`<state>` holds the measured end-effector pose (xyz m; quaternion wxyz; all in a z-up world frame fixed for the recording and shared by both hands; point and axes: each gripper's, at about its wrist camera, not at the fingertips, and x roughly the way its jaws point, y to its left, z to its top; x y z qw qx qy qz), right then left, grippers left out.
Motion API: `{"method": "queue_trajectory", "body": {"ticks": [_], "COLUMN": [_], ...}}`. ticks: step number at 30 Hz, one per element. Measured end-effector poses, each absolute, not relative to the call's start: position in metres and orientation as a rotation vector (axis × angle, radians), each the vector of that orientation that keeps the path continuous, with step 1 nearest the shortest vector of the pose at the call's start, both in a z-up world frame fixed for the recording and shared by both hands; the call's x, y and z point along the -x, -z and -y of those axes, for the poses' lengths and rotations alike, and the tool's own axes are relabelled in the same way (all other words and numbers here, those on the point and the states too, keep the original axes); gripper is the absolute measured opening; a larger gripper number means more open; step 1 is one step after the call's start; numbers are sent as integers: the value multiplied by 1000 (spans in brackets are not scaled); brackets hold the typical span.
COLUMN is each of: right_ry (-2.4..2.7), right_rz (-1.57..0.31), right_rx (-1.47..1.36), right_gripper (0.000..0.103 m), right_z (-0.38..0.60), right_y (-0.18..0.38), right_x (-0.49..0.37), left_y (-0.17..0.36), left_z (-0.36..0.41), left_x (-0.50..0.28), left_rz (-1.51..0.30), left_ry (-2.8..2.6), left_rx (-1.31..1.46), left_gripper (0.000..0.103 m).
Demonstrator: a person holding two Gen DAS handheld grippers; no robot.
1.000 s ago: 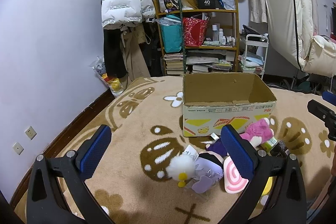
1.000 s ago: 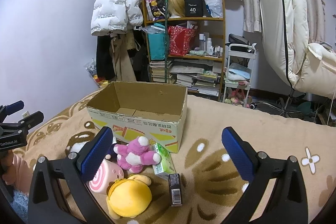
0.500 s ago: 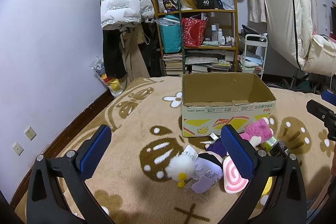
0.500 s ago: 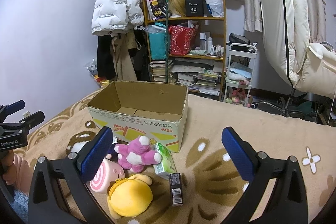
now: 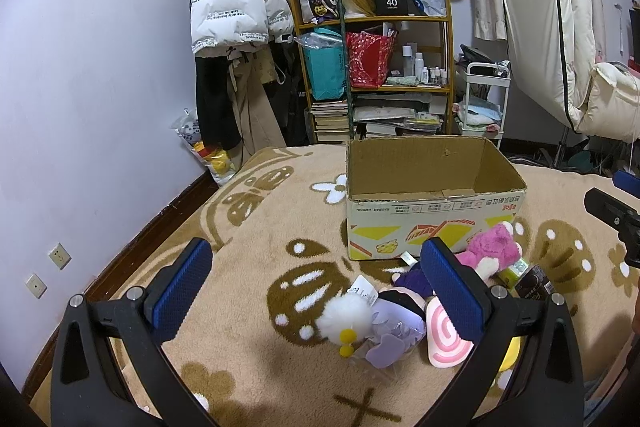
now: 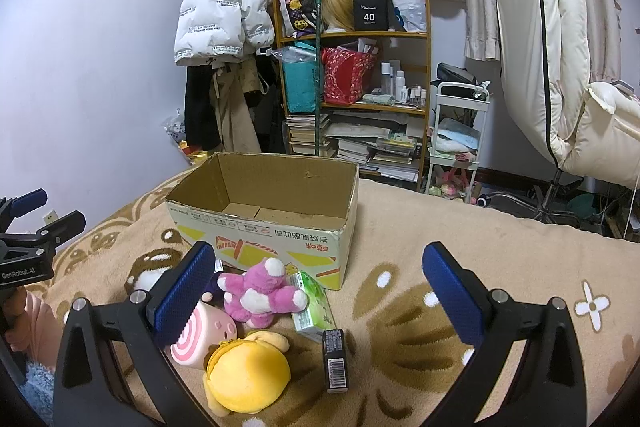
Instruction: Organize soft objects
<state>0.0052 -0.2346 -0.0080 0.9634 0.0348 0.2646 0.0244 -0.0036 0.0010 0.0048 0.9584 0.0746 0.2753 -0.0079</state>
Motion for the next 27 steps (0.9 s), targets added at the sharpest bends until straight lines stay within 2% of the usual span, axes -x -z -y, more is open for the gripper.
{"method": "queue_trajectory", "body": {"ticks": [27], "right_ry": [-49], "right_rz": [-541], "right_rx": [-69], "right_gripper": [103], "right_z": [234], "right_y": [8], "right_x": [-5], "left_y": [1], "left_z": [-1], "left_x": [-2], "left_rz": [-588], "left_ry": [13], "left_rx": [-152], "left_gripper": [103]}}
